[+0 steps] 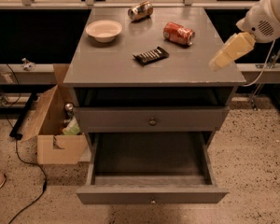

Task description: Place coke can into middle drawer

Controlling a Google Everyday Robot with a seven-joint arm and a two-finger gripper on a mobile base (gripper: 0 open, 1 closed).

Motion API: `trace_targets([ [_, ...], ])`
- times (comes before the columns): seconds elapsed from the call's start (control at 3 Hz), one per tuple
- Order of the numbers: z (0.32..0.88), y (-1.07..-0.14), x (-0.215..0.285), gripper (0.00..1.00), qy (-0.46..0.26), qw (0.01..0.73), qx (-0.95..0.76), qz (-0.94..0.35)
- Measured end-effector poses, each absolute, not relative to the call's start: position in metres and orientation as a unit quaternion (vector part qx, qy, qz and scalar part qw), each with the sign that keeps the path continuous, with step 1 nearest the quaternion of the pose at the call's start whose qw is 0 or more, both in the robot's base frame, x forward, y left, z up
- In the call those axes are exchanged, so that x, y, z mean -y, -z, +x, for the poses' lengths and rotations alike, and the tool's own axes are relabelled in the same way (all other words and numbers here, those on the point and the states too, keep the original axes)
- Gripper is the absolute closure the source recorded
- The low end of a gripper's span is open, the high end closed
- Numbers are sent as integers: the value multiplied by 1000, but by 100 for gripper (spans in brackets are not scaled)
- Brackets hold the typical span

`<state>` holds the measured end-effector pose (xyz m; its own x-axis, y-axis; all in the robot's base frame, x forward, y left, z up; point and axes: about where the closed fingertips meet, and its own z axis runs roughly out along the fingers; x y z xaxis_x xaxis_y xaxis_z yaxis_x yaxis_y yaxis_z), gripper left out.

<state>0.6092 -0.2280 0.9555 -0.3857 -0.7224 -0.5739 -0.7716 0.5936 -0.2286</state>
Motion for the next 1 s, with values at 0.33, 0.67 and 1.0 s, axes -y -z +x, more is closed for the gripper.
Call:
trace_targets([
  [0.33,609,-955,228,0,-38,324,-831,-450],
  [0.67,633,-951,221,0,-50,342,-826,-445],
  [1.0,694,-939,209,0,-69,384,-830,-400],
])
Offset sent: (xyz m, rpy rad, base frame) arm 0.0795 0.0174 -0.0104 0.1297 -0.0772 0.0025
